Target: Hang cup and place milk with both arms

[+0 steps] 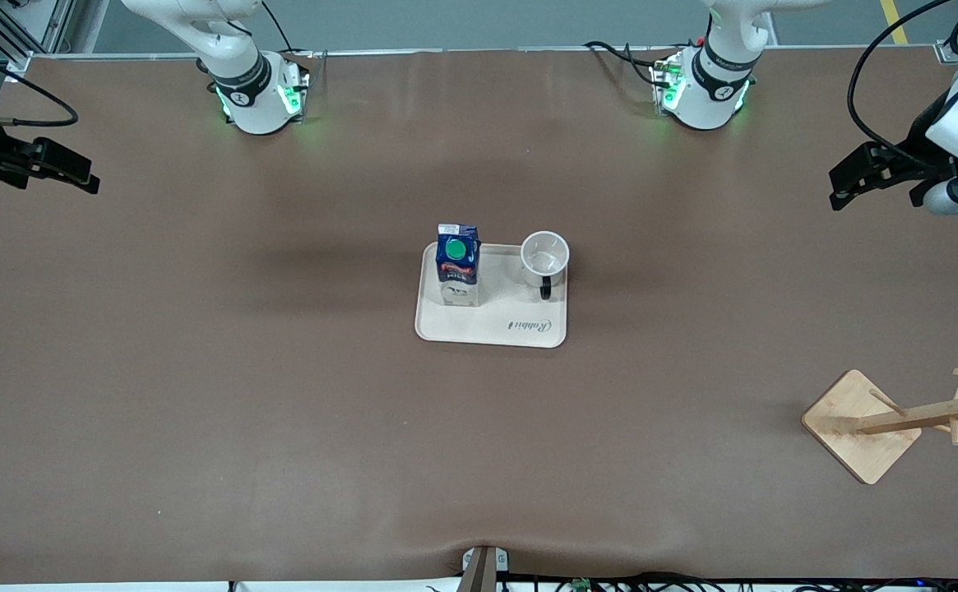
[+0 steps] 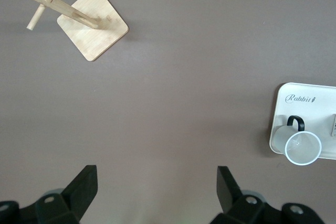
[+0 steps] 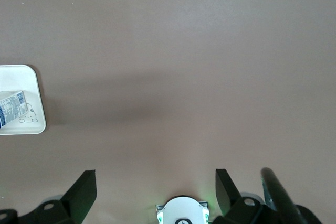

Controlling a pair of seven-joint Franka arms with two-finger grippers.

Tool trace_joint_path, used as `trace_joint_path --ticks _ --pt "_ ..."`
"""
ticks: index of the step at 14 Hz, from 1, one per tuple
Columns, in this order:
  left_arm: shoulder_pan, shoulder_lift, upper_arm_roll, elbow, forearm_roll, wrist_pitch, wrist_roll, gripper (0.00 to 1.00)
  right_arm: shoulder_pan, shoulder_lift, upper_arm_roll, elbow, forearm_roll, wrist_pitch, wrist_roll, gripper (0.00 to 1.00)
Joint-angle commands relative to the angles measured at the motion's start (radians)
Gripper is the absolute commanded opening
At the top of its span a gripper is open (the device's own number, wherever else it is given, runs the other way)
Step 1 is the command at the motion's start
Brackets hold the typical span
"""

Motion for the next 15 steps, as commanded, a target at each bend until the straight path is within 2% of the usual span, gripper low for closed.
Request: trace_joint_path --ticks 1,8,11,15 --pt "-0.001 -0.002 -0.003 0.014 -0.001 -0.019 -0.008 1.00 -0.027 -0.019 0.018 -0.019 0.003 -0.002 -0.008 1.00" --pt "-0.030 0.024 -0.018 -0.006 0.000 -0.030 -0.015 1.00 -0.027 -0.019 0.018 -0.019 0.003 -0.001 -0.008 1.00" --pt "-0.039 0.027 -0.075 -0.098 0.000 0.011 -0.121 1.00 -0.027 -0.019 0.018 -0.019 0.003 -0.002 -0.008 1.00" --pt "-0.036 0.029 -0.196 -0.277 0.000 0.184 -0.222 1.00 -0.027 -0.019 0.018 -0.019 0.003 -0.001 -0.008 1.00"
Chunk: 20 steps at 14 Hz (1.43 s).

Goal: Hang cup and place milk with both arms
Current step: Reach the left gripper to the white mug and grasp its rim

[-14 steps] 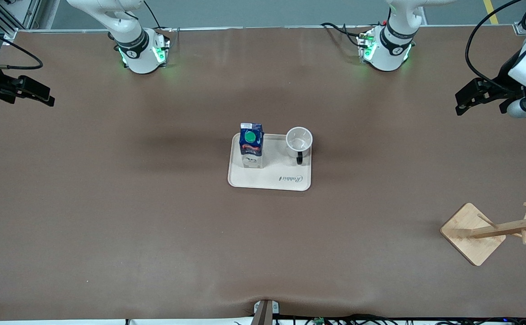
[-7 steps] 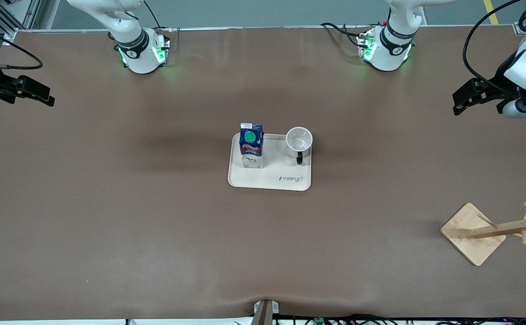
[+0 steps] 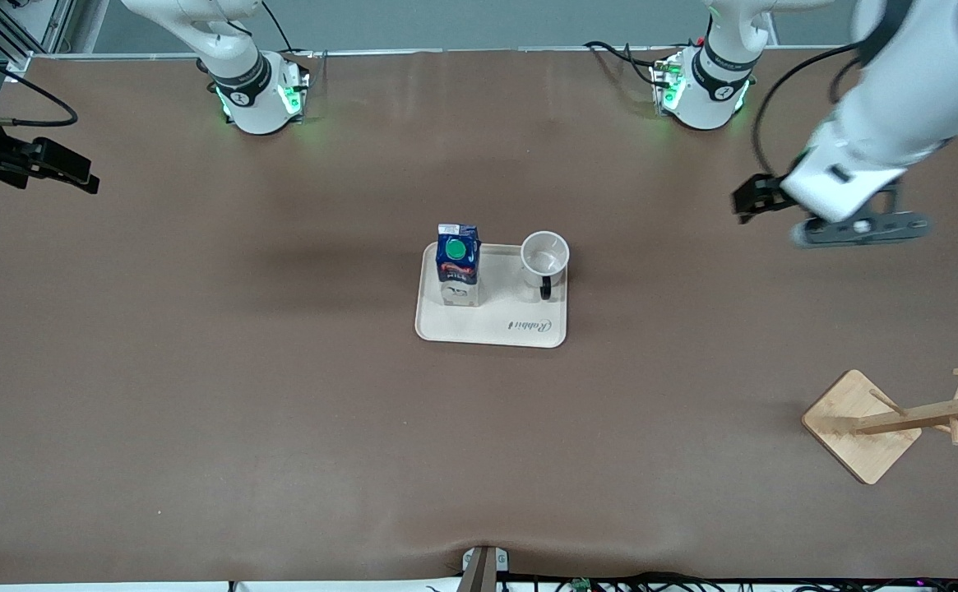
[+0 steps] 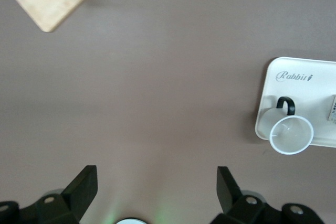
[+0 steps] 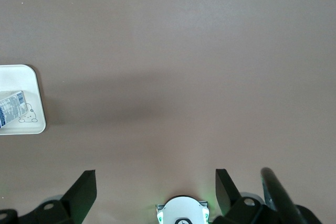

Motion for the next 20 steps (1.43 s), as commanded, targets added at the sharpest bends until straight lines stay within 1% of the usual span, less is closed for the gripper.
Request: trace_joint_path --ticks 1,3,5,7,9,10,13,20 --pt "0.005 -0.020 -0.055 -0.146 0.000 0.137 -0.035 1.00 -0.026 -0.019 0.018 -0.019 0.003 -0.001 -0.008 1.00" --pt "0.003 -0.019 -0.103 -0.232 -0.008 0.249 -0.075 1.00 -0.026 -0.019 0.018 -0.019 0.003 -0.001 -0.008 1.00" --pt "0.003 0.007 -0.173 -0.310 -0.011 0.369 -0.173 1.00 -0.024 -0.019 0.018 -0.019 0.003 -0.001 -0.008 1.00" --pt "0.002 0.056 -0.229 -0.352 -0.011 0.472 -0.259 1.00 -0.024 -0.019 0.018 -0.019 0.003 -0.001 -0.008 1.00" --pt "-0.009 0.107 -0.270 -0.376 0.000 0.539 -0.341 1.00 -0.024 -0.019 0.018 -0.019 0.003 -0.001 -0.008 1.00" --pt "-0.024 0.130 -0.272 -0.392 0.000 0.576 -0.372 0.99 -0.026 -0.019 0.018 -0.019 0.003 -0.001 -0.008 1.00" --pt "-0.061 0.185 -0.272 -0.433 0.000 0.694 -0.414 0.89 -0.026 -0.016 0.019 -0.016 0.003 0.000 -0.008 1.00" --pt "-0.087 0.326 -0.269 -0.435 0.015 0.782 -0.423 0.67 -0.029 0.019 0.019 0.006 0.017 0.000 -0.008 1.00"
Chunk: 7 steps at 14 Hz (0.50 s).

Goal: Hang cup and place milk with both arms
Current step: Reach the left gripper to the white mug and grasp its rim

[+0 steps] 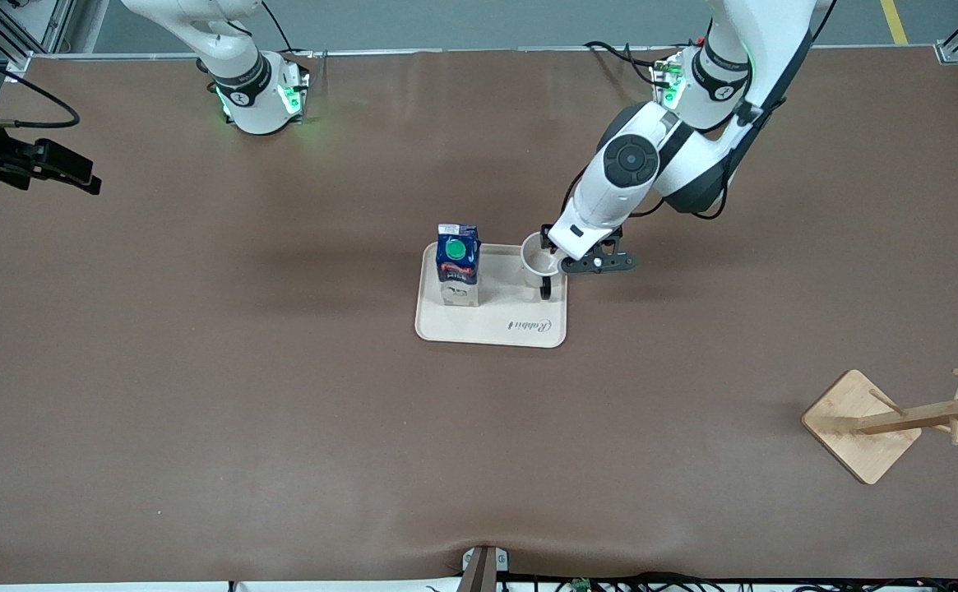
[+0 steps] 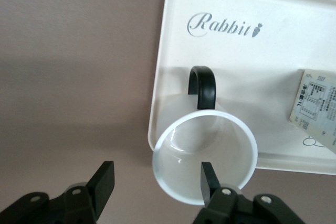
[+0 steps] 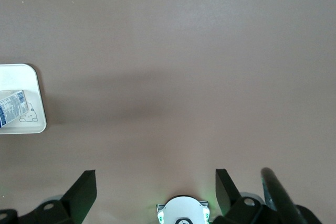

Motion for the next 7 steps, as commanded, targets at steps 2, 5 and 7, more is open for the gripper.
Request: trace_joint_path --ticks 2,5,7 --pt "-0.013 0.060 0.001 0.001 0.016 0.035 -0.018 0.55 -0.026 0.020 0.018 0.010 0.014 0.000 -0.011 1.00" --pt "-0.015 0.104 0.001 0.010 0.071 0.044 -0.068 0.34 -0.024 0.041 0.018 0.009 0.011 0.000 -0.012 1.00" --pt "-0.013 0.132 0.002 0.026 0.106 0.044 -0.097 0.13 -0.020 0.054 0.018 0.009 0.009 0.006 -0.012 1.00"
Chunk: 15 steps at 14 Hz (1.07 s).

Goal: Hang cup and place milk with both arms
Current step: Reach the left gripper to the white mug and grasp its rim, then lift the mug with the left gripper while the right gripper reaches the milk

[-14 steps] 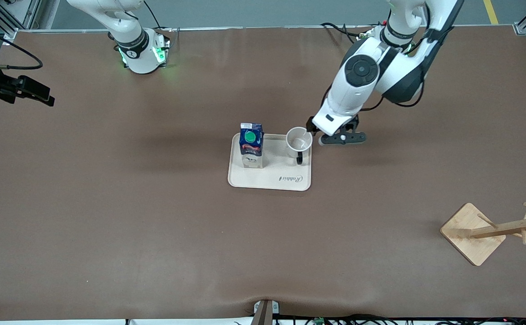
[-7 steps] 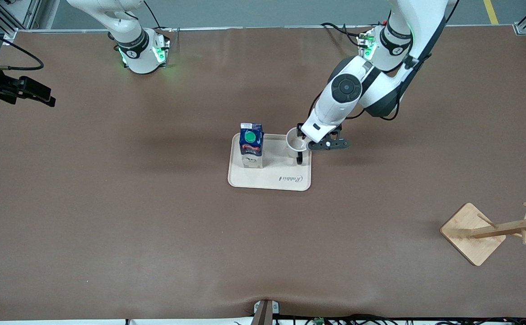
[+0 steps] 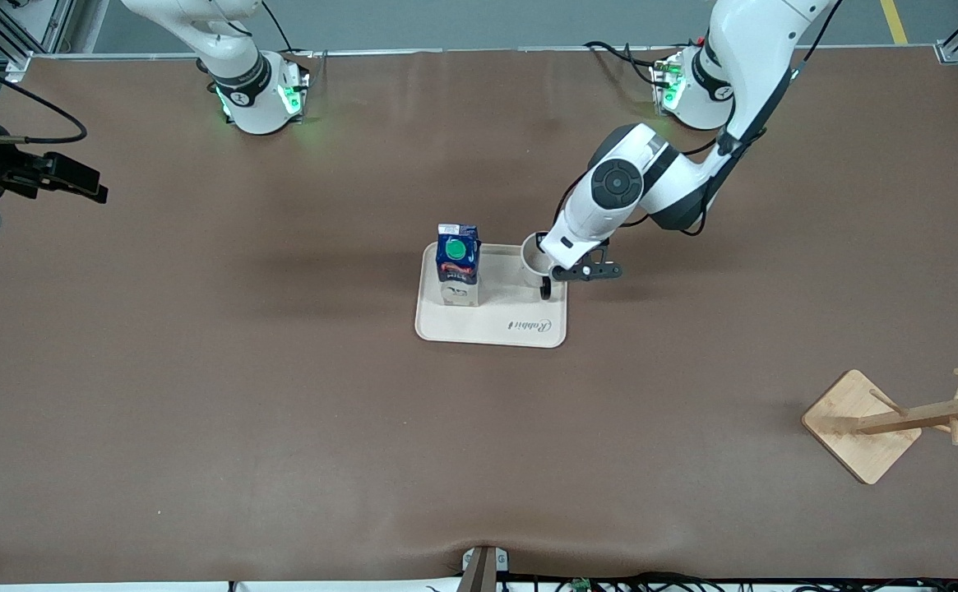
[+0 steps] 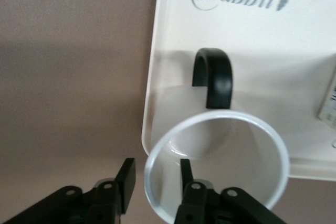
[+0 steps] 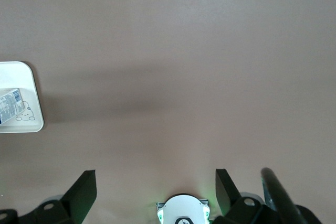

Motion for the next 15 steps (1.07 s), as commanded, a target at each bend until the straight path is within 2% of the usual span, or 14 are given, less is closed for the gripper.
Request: trace_joint_path --ticks 1,4,6,8,12,15 --pt "-0.005 0.032 0.003 0.030 0.051 0.009 -0.045 0.00 -0.016 0.033 0.017 0.009 0.009 0.003 -0.012 1.00" --pt "0.009 0.026 0.005 0.071 0.058 -0.006 -0.041 0.00 0.019 0.160 0.022 0.010 0.006 -0.001 -0.012 1.00" --pt "0.022 -0.012 0.005 0.100 0.058 -0.047 -0.038 0.00 0.034 0.164 0.024 0.012 0.007 -0.001 -0.007 1.00" --pt "0.044 -0.055 0.005 0.178 0.058 -0.162 -0.035 0.00 0.071 0.161 0.025 -0.003 0.021 0.002 0.029 1.00" --pt "0.090 -0.119 0.003 0.377 0.059 -0.443 0.036 0.00 0.215 0.161 0.024 -0.026 0.151 0.041 0.313 1.00" --pt "0.189 -0.161 0.000 0.464 0.058 -0.538 0.203 0.00 0.399 0.161 0.024 -0.084 0.155 0.182 0.528 1.00"
